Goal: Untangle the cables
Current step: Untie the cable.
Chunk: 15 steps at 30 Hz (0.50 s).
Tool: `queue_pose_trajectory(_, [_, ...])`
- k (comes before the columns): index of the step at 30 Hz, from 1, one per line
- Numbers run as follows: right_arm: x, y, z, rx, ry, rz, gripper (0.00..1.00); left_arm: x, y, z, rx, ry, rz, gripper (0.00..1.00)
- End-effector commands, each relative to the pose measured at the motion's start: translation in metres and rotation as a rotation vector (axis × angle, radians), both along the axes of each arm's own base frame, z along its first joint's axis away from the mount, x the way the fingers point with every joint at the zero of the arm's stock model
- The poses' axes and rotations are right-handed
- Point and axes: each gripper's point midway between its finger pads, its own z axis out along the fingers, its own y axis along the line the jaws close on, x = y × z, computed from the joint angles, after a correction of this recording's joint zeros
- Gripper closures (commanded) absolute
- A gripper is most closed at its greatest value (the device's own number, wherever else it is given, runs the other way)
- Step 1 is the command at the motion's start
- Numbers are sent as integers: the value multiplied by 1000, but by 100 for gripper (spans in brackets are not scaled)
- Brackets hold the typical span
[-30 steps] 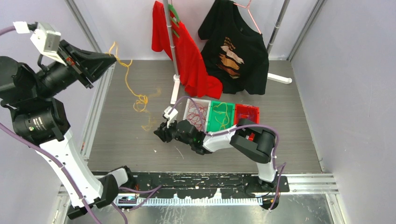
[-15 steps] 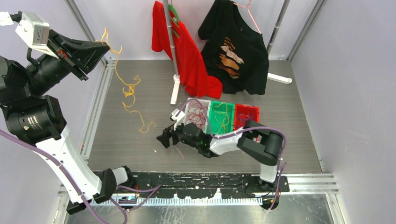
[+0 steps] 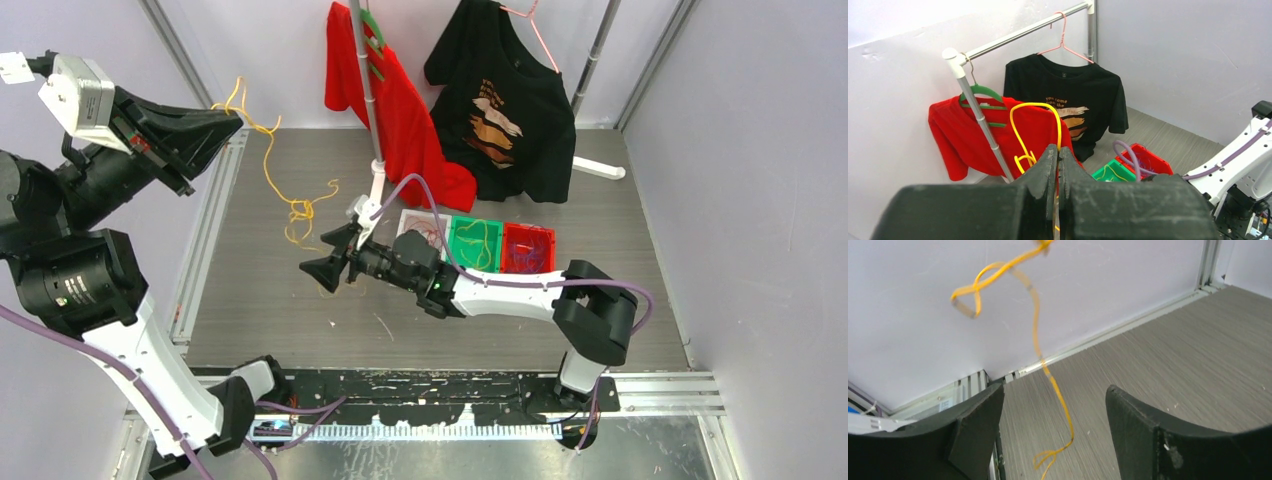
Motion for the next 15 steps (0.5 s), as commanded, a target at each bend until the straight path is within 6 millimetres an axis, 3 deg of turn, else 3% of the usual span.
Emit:
queue_pose_trajectory(1, [5, 13, 23, 20, -32, 22, 26, -15, -9, 10, 17, -58, -36, 100])
queue_pose_trajectory(4, [10, 20, 18, 11, -20, 15, 39, -18, -11, 14, 12, -66, -45, 100])
queue_pose_trajectory(9, [9, 34, 3, 4, 22, 50, 71, -16, -10, 20, -5, -66, -50, 100])
queue_pose_trajectory(12, [12, 38, -1, -1, 23, 47, 98, -10, -8, 19, -12, -53, -49, 100])
queue_pose_trajectory(15, [14, 34, -8, -11, 36, 25, 99, -8, -6, 19, 0, -68, -32, 100])
